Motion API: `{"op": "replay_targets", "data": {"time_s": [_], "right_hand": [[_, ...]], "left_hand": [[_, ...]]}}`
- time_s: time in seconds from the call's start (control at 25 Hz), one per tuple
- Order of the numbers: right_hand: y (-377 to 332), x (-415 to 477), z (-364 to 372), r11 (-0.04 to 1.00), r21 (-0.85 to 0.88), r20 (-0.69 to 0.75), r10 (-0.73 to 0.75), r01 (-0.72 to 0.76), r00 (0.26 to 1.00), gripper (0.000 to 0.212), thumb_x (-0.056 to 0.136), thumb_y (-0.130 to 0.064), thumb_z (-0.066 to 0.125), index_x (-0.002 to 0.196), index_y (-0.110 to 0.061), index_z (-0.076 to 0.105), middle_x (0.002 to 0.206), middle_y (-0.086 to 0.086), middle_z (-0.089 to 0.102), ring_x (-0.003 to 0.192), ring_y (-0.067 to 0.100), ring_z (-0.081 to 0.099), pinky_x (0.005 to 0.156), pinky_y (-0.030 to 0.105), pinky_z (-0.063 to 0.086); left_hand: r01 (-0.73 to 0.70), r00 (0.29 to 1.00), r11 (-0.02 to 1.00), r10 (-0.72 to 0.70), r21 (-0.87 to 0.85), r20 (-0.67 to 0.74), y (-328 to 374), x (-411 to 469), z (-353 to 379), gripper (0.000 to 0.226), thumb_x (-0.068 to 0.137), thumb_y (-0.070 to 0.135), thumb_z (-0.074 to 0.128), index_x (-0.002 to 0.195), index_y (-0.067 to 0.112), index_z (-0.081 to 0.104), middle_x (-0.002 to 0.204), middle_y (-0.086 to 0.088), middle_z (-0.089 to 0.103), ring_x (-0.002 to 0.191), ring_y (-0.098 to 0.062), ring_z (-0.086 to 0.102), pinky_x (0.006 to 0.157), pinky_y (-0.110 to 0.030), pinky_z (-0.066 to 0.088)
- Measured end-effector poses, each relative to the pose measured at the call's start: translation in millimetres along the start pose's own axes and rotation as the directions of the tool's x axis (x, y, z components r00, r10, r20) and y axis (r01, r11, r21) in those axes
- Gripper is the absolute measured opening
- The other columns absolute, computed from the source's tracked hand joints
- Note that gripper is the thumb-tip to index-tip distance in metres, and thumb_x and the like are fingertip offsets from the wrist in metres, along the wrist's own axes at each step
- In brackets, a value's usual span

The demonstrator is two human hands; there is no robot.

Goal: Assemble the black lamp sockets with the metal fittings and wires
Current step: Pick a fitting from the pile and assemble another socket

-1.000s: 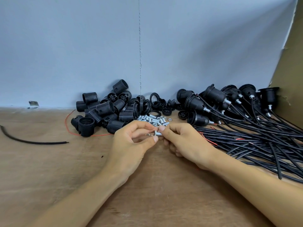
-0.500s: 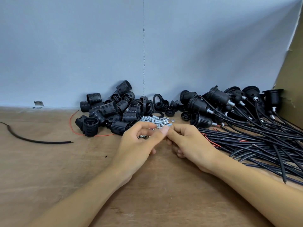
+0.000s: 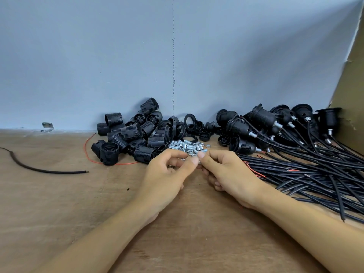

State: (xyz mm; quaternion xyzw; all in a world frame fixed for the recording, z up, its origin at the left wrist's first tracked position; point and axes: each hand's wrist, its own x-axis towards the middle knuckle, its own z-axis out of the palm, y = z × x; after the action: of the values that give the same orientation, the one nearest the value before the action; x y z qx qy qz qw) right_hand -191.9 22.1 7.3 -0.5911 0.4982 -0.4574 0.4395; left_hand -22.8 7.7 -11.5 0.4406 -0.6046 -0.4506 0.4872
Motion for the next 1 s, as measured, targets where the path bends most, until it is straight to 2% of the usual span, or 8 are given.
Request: {"op": "replay_targets", "data": {"time_s": [0.08,0.16,0.36,0.44,0.56,0.8,0.92,1.0], "right_hand": [[0.0,0.9,-0.3,1.000,0.007,-0.009,0.018,-0.018,1.000,0.036,0.102,-0.035,0.053,0.080,-0.009,0.063,0.060,0.000,0.046,0.042,0.008,0.032,0.040,0.019,0.026],[0.0,1.3,-0.1,1.000,0.009,-0.012,0.020,-0.019,1.000,0.036,0.102,-0.036,0.053,0.079,-0.009,0.062,0.059,-0.002,0.045,0.042,0.008,0.032,0.040,0.019,0.026],[-0.5,-0.5,0.5,1.000,-0.010,0.001,-0.007,0.007,1.000,0.040,0.101,-0.036,0.054,0.066,-0.016,0.056,0.058,0.001,0.043,0.042,0.010,0.032,0.039,0.020,0.026],[-0.7,-0.3,0.6,1.000,-0.008,-0.005,-0.002,0.002,1.000,0.038,0.101,-0.036,0.054,0.070,-0.015,0.060,0.060,0.002,0.044,0.043,0.010,0.032,0.039,0.020,0.026],[-0.3,0.2,0.8,1.000,0.000,-0.012,0.012,-0.012,1.000,0.037,0.101,-0.037,0.053,0.079,-0.008,0.062,0.060,0.001,0.043,0.043,0.010,0.032,0.041,0.020,0.025],[0.6,-0.1,0.8,0.999,-0.041,-0.002,-0.013,0.013,1.000,0.039,0.101,-0.036,0.054,0.070,-0.012,0.054,0.054,-0.001,0.041,0.043,0.010,0.032,0.039,0.020,0.026],[1.2,0.1,1.8,0.998,-0.050,0.002,-0.029,0.029,1.000,0.040,0.100,-0.036,0.056,0.062,-0.023,0.058,0.055,-0.001,0.042,0.043,0.011,0.033,0.039,0.020,0.027],[1.2,0.0,2.2,0.996,-0.077,0.002,-0.042,0.042,0.999,0.042,0.099,-0.039,0.057,0.059,-0.027,0.060,0.056,-0.001,0.042,0.044,0.011,0.033,0.039,0.020,0.027]], "left_hand": [[0.002,1.000,0.997,-0.003,0.075,0.016,-2.7,1.1,-1.1,0.030,0.084,0.013,0.081,0.101,0.034,0.067,0.090,0.007,0.072,0.053,-0.004,0.058,0.054,-0.014,0.046],[0.010,0.999,0.994,-0.014,0.110,0.031,-4.7,1.3,-1.8,0.040,0.081,0.005,0.081,0.102,0.035,0.066,0.094,0.006,0.072,0.055,-0.006,0.057,0.056,-0.017,0.048],[0.007,1.000,1.000,-0.007,0.020,0.015,2.9,-3.5,1.2,0.034,0.074,0.055,0.081,0.099,0.035,0.070,0.087,0.014,0.073,0.054,-0.001,0.056,0.053,-0.009,0.045],[0.010,1.000,0.997,-0.010,0.079,-0.002,1.1,-1.5,0.5,0.025,0.081,0.039,0.083,0.100,0.034,0.068,0.090,0.011,0.073,0.055,-0.002,0.057,0.054,-0.010,0.045],[0.023,1.000,0.989,-0.026,0.149,0.014,-1.6,-0.6,-1.0,0.034,0.083,0.008,0.080,0.101,0.033,0.066,0.097,0.004,0.072,0.060,-0.007,0.058,0.057,-0.016,0.048],[-0.042,0.997,0.996,0.036,0.085,0.069,3.8,-5.1,-0.2,0.026,0.082,0.029,0.083,0.102,0.041,0.071,0.092,0.018,0.074,0.057,-0.003,0.055,0.059,-0.015,0.050],[-0.065,0.996,0.996,0.062,0.054,0.057,4.5,-5.7,-0.2,0.019,0.085,0.025,0.080,0.100,0.037,0.076,0.087,0.013,0.074,0.053,0.002,0.054,0.055,-0.011,0.045],[-0.039,0.999,0.997,0.037,0.070,0.033,4.8,-5.1,0.0,0.004,0.086,0.031,0.078,0.090,0.033,0.079,0.070,0.008,0.071,0.051,0.000,0.054,0.052,-0.010,0.041]]}}
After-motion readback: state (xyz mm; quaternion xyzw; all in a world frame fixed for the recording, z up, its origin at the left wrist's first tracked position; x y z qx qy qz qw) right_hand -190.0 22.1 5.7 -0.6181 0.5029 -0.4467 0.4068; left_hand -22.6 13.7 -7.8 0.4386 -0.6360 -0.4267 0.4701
